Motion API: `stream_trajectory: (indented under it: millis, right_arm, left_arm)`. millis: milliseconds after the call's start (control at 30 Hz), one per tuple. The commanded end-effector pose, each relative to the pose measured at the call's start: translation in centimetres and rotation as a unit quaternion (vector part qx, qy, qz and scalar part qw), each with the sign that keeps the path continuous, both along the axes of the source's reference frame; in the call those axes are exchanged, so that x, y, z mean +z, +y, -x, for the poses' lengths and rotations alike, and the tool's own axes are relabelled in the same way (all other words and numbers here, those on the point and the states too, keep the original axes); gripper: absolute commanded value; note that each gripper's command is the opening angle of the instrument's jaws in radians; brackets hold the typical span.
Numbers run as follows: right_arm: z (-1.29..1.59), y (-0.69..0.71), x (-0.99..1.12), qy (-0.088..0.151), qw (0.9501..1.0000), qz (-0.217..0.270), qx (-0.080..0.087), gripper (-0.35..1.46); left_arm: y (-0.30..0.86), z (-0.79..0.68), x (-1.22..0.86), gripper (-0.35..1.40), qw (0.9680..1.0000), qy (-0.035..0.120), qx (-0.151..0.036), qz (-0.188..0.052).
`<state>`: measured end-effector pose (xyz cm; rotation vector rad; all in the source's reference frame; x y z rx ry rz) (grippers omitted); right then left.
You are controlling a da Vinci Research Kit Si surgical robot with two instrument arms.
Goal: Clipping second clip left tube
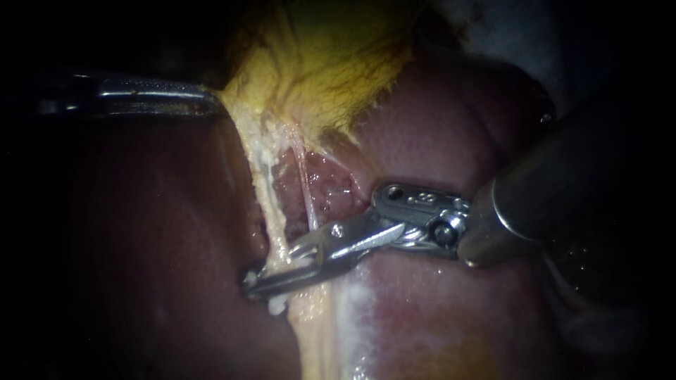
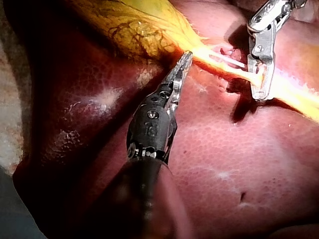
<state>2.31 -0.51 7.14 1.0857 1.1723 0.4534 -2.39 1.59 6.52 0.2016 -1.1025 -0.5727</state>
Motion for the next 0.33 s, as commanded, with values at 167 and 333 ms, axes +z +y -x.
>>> stream_trajectory:
  millis: [167, 333]
  right_arm:
    - [0.0, 0.01, 0.02, 0.0, 1.0, 0.0, 0.0, -0.35]
    - [0.01, 0.01, 0.03, 0.0, 1.0, 0.0, 0.0, -0.35]
  left_arm:
    - [0.0, 0.0, 0.0, -0.35, 1.0, 0.0, 0.0, 0.0]
    - [0.0, 0.0, 0.0, -0.35, 1.0, 0.0, 0.0, 0.0]
